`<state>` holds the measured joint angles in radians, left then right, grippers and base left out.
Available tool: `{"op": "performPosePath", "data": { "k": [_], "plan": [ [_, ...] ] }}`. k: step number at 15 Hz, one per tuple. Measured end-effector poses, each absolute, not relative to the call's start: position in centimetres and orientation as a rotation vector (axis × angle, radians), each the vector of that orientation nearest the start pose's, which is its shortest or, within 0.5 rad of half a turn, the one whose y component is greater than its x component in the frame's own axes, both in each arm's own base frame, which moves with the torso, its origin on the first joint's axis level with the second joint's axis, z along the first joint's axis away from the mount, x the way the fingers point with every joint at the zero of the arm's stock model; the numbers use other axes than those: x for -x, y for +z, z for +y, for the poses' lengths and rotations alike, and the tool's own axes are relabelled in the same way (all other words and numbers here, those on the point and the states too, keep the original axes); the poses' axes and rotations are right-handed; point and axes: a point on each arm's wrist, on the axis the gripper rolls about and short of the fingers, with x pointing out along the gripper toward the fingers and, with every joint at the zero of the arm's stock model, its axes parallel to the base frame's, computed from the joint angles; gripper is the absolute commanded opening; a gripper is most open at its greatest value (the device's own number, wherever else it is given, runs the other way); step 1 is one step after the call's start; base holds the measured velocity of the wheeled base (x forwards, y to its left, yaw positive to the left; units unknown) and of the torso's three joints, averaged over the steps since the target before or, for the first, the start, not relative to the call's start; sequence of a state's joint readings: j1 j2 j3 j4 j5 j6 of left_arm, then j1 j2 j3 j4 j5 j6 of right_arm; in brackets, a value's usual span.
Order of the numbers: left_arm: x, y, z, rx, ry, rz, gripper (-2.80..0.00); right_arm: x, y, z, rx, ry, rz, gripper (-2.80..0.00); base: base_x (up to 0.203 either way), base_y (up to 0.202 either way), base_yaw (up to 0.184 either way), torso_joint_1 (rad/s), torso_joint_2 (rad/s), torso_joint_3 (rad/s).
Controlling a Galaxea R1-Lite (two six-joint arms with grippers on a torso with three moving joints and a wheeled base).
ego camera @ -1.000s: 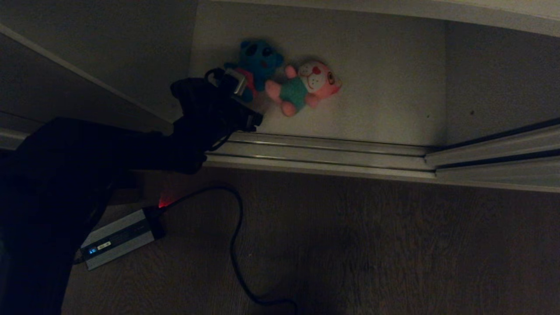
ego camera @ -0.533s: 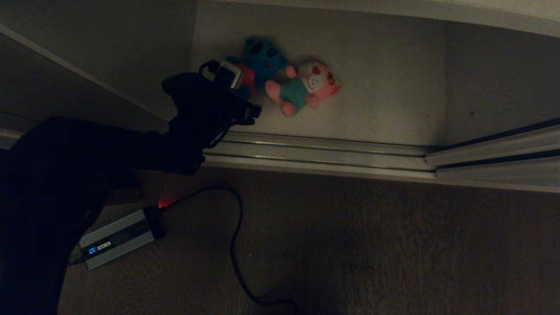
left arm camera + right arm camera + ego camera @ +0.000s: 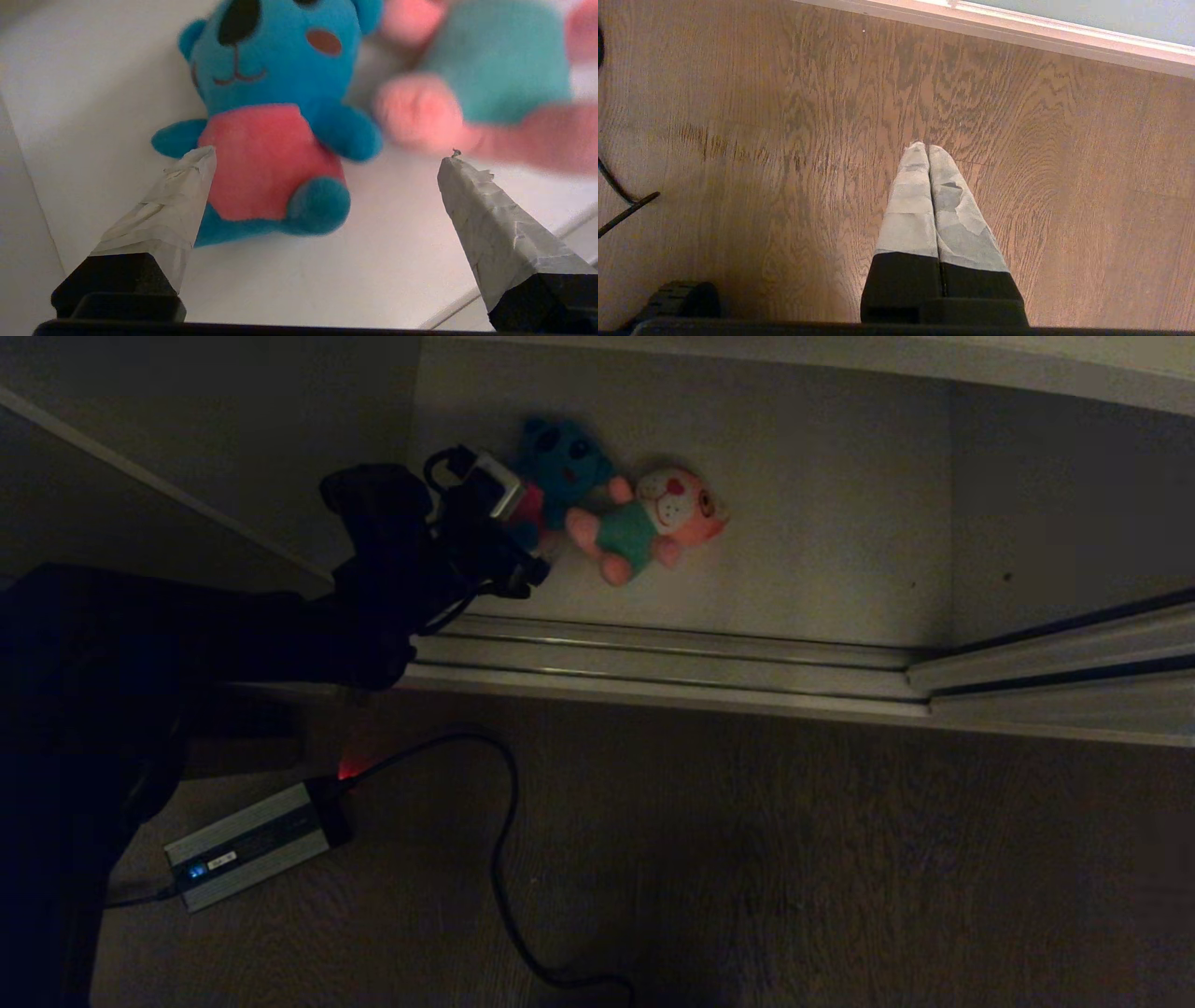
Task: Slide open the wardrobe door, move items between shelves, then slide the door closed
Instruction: Place the blue doll on the higher shelf
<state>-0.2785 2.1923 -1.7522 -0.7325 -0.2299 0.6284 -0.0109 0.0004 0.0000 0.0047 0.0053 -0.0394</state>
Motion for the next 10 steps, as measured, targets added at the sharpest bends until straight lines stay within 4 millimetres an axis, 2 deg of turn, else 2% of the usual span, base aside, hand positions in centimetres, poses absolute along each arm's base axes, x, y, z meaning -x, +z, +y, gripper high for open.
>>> {"op": "performPosePath", "data": {
  "k": [4, 10],
  "plan": [
    [-46.1, 25.0, -12.5, -0.686, -0.407, -0.429, 0.0, 2.3, 7.5, 0.0, 0.039, -0.005, 0.005, -2.8, 0.0, 0.0, 0.0, 0.0, 0.0, 0.0],
    [-48.0, 24.2, -12.1, -0.73, -0.38, -0.465, 0.0, 2.3, 7.5, 0.0, 0.039, -0.005, 0.005, -2.8, 0.0, 0.0, 0.0, 0.0, 0.0, 0.0]
  ]
}}
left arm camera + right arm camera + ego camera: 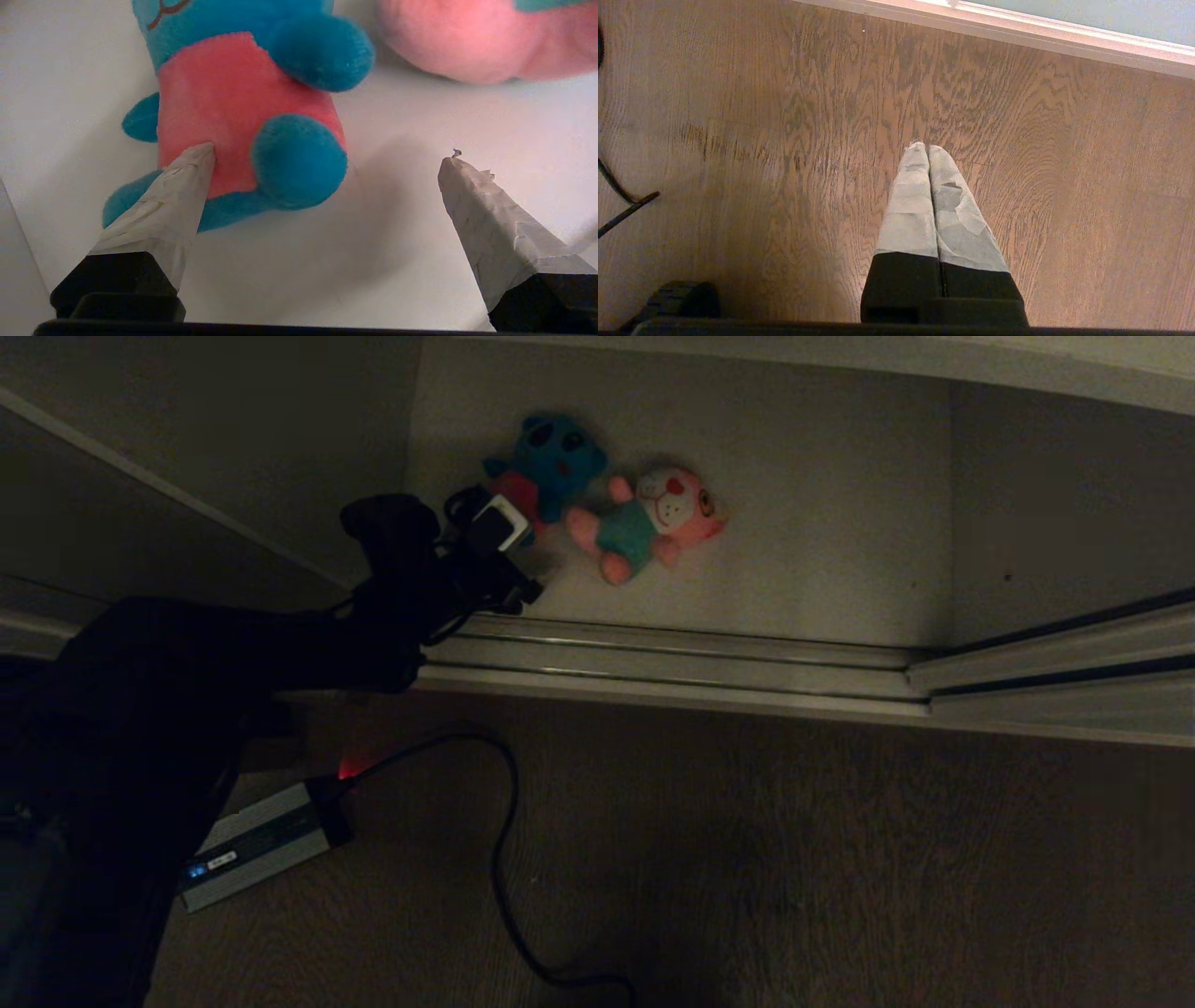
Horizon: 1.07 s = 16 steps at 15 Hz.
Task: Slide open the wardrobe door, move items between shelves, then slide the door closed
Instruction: Place the blue doll on the higher shelf
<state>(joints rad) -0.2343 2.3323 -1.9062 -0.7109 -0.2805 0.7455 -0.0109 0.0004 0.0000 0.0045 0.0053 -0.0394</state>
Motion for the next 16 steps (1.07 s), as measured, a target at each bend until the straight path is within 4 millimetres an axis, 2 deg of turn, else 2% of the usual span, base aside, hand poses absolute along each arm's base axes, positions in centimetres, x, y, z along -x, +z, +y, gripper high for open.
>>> {"op": "performPosePath", "data": {
  "k": [7, 16],
  "plan": [
    [-49.3, 22.3, -12.2, -0.693, -0.327, -0.45, 0.0, 2.3, 7.5, 0.0, 0.039, -0.005, 0.005, -2.8, 0.0, 0.0, 0.0, 0.0, 0.0, 0.0],
    [-49.3, 22.5, -12.1, -0.661, -0.312, -0.453, 0.0, 2.3, 7.5, 0.0, 0.039, -0.005, 0.005, -2.8, 0.0, 0.0, 0.0, 0.0, 0.0, 0.0]
  ]
}}
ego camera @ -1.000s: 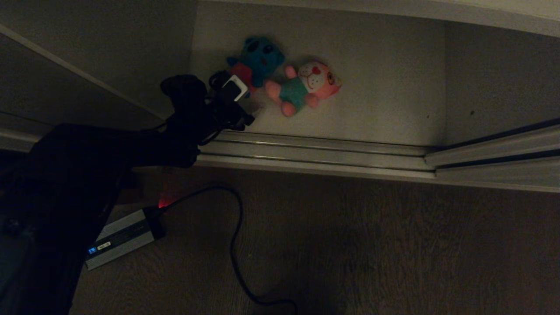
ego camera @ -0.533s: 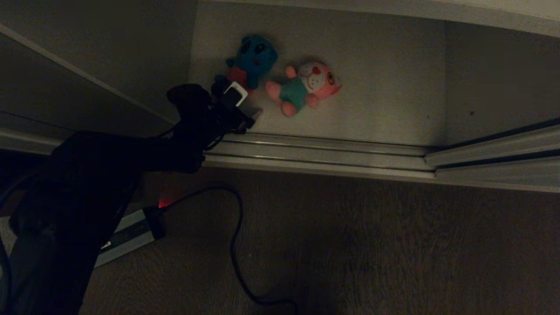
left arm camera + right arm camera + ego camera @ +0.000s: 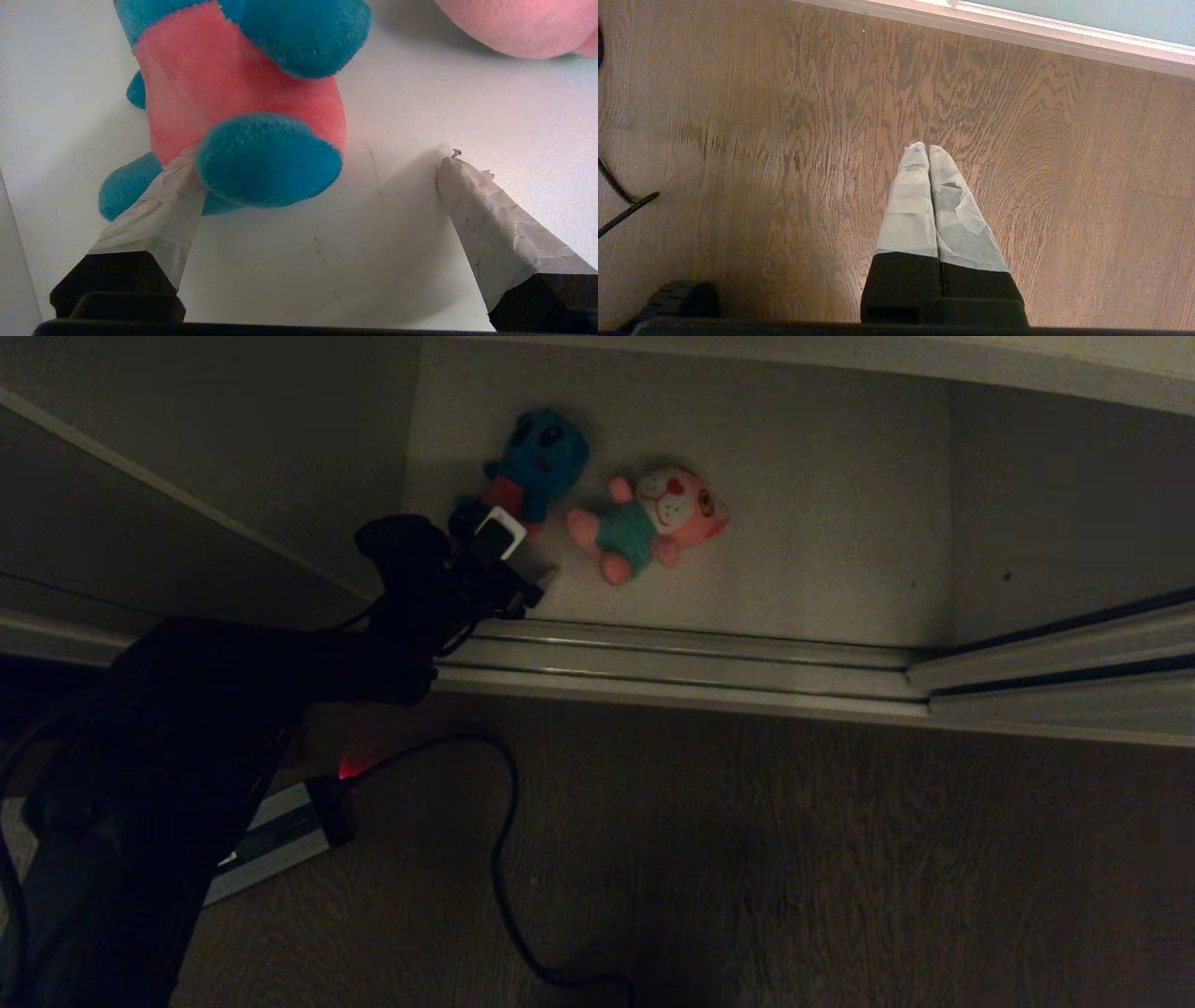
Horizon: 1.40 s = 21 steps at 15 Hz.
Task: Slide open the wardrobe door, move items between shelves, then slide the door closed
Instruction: Place the blue doll on the higher shelf
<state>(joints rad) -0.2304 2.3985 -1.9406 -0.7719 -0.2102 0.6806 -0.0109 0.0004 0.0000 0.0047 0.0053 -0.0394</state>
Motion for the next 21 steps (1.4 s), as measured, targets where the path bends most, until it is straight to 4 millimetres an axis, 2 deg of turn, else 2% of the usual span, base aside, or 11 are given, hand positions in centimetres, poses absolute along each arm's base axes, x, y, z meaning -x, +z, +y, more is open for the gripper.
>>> {"op": "performPosePath", "data": {
  "k": [7, 11, 12, 21],
  "plan": [
    [-48.3, 25.0, -11.5, -0.578, -0.266, -0.474, 0.0, 2.3, 7.5, 0.0, 0.039, -0.005, 0.005, -2.8, 0.0, 0.0, 0.0, 0.0, 0.0, 0.0],
    [-48.3, 24.9, -11.6, -0.567, -0.266, -0.468, 0.0, 2.3, 7.5, 0.0, 0.039, -0.005, 0.005, -2.8, 0.0, 0.0, 0.0, 0.0, 0.0, 0.0],
    [-48.4, 24.7, -11.6, -0.569, -0.266, -0.465, -2.8, 2.3, 7.5, 0.0, 0.039, -0.005, 0.005, -2.8, 0.0, 0.0, 0.0, 0.0, 0.0, 0.0],
    [-48.6, 24.4, -11.7, -0.57, -0.271, -0.459, -2.8, 2.3, 7.5, 0.0, 0.039, -0.005, 0.005, -2.8, 0.0, 0.0, 0.0, 0.0, 0.0, 0.0]
  ]
}}
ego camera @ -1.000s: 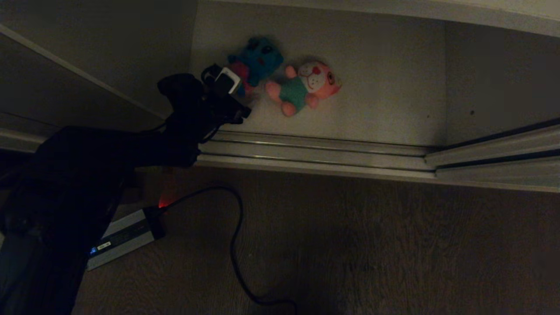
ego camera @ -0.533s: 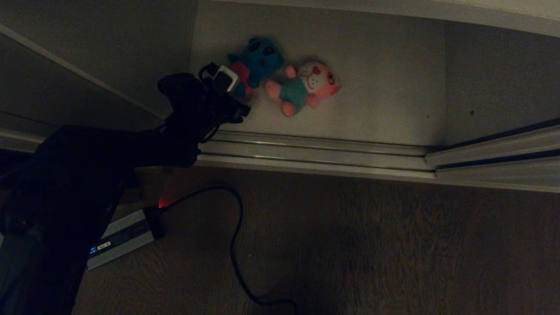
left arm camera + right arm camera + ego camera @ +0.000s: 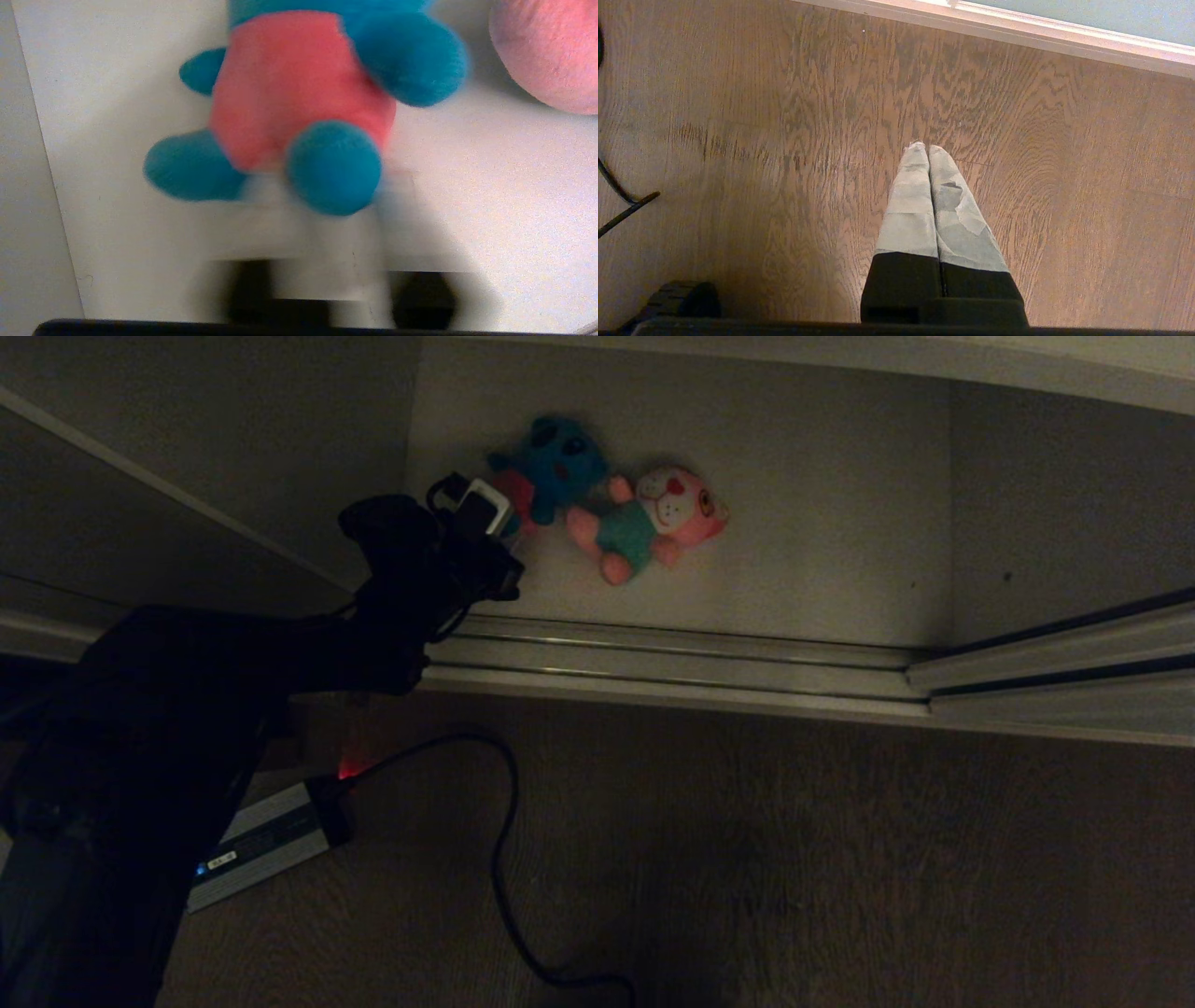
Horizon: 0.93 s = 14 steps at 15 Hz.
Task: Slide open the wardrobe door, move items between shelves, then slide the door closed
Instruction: Place the blue doll on the higher shelf
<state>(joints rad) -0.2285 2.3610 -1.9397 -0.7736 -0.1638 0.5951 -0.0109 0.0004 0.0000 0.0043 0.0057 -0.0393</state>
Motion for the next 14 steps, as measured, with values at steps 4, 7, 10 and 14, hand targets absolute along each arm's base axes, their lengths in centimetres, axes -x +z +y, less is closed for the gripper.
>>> {"op": "performPosePath", "data": {
  "k": [4, 7, 10, 14],
  "plan": [
    [-47.6, 25.9, -11.5, -0.55, -0.28, -0.441, -2.8, 2.3, 7.5, 0.0, 0.039, -0.005, 0.005, -2.8, 0.0, 0.0, 0.0, 0.0, 0.0, 0.0],
    [-45.7, 27.7, -11.4, -0.497, -0.31, -0.387, -2.8, 2.3, 7.5, 0.0, 0.039, -0.005, 0.005, -2.8, 0.0, 0.0, 0.0, 0.0, 0.0, 0.0],
    [-42.7, 28.6, -10.8, -0.406, -0.357, -0.259, -2.8, 2.3, 7.5, 0.0, 0.039, -0.005, 0.005, -2.8, 0.0, 0.0, 0.0, 0.0, 0.0, 0.0],
    [-37.0, 30.4, -9.5, -0.224, -0.398, -0.102, -2.8, 2.3, 7.5, 0.0, 0.039, -0.005, 0.005, -2.8, 0.0, 0.0, 0.0, 0.0, 0.0, 0.0]
  ]
}}
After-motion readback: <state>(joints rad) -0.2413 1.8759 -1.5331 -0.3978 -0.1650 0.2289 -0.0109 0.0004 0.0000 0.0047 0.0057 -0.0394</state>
